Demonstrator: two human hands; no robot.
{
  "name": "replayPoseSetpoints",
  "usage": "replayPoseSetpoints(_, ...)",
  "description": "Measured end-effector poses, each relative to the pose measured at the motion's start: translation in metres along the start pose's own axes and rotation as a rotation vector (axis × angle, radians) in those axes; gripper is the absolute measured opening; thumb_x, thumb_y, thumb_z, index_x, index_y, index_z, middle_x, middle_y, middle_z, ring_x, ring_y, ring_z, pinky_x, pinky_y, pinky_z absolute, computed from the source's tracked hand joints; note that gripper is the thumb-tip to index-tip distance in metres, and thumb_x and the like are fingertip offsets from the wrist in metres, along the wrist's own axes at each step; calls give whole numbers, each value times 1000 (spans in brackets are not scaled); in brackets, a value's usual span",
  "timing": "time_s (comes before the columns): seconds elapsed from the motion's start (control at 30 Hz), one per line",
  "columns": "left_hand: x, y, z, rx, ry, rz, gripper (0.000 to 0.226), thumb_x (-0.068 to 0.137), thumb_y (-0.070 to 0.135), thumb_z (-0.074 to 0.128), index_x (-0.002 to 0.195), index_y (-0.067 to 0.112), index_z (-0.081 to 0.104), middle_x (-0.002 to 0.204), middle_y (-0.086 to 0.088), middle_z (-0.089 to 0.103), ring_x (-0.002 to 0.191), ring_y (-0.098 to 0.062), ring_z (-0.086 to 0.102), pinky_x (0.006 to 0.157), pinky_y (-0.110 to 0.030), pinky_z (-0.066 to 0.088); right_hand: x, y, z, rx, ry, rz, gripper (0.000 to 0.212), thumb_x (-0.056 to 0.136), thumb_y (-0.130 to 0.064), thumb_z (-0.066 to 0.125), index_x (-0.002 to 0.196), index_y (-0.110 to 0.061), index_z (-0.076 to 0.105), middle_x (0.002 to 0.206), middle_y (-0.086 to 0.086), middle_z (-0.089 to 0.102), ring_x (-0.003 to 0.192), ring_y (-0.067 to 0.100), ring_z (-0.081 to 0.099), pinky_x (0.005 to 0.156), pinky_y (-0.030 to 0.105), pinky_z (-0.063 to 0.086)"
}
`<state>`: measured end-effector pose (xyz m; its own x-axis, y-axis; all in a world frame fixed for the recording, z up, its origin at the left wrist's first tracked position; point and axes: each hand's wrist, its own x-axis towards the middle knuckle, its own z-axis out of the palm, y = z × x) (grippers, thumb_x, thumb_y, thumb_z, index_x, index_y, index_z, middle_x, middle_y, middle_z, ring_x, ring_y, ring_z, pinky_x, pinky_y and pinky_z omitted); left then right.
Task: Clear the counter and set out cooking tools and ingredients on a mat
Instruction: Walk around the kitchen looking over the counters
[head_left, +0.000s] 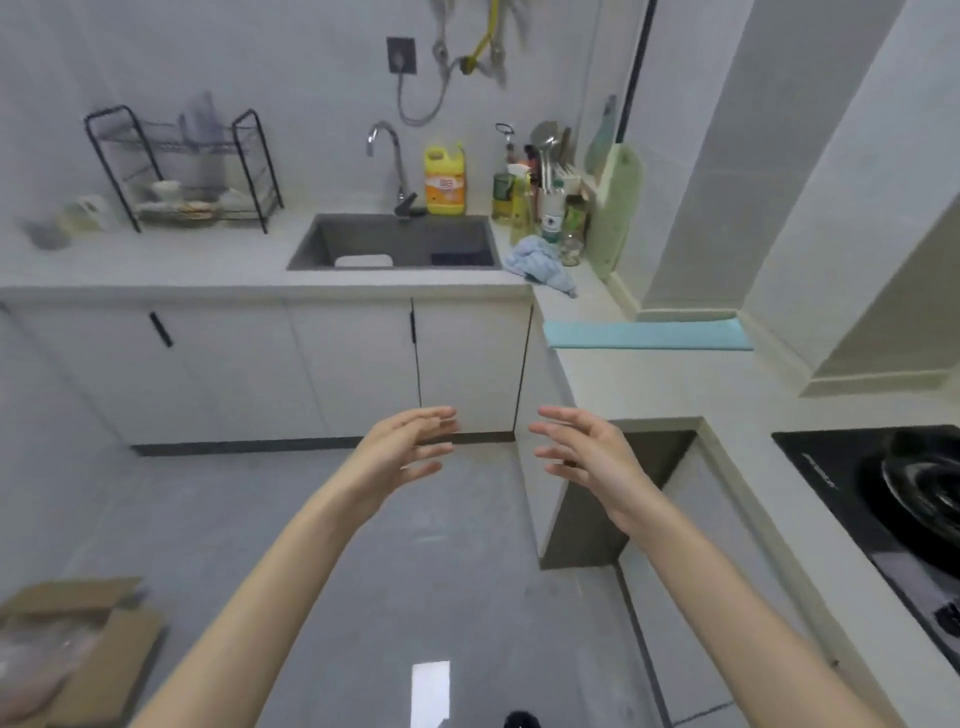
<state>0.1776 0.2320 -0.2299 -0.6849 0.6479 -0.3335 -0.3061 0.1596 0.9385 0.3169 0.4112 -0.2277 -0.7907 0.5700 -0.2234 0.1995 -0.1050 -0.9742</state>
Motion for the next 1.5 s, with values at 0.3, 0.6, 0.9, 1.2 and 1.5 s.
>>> replayPoseSetpoints(0.3,66,25,-166,-127,325,9,21,97,18,50,111,17,65,110,1,71,96,-17,67,88,-31,51,158,-25,159,-61,-305,-4,24,91,-17,59,115,-18,62,108,0,71,87,18,66,80,29,55)
replayPoseSetpoints(0.6,143,89,-305,-148,585,46,19,95,18,52,107,22,66,108,4,71,94,-14,67,93,-35,49,305,-86,313,-112,-558,-34,25,92,-17,59,116,-19,61,109,0,70,90,19,66,85,32,54)
replayPoseSetpoints(0.9,185,120,-448,-184,788,76,19,94,19,55,108,23,65,107,7,71,100,-14,66,84,-29,52,411,-118,462,-164,-719,-48,22,92,-18,59,114,-21,62,108,-3,70,87,15,67,75,26,54)
replayPoseSetpoints(1.2,270,158,-632,-86,866,76,20,92,24,60,111,27,64,109,10,67,99,-11,65,82,-25,51,521,-147,634,-214,-746,-122,22,93,-18,57,114,-21,62,109,-4,69,85,14,66,77,25,54)
replayPoseSetpoints(1.5,359,224,-791,79,844,93,24,94,24,55,118,26,59,116,4,61,104,-13,60,76,-22,49,621,-192,784,-270,-749,-174,22,94,-17,56,115,-19,62,109,1,66,88,17,64,82,31,53)
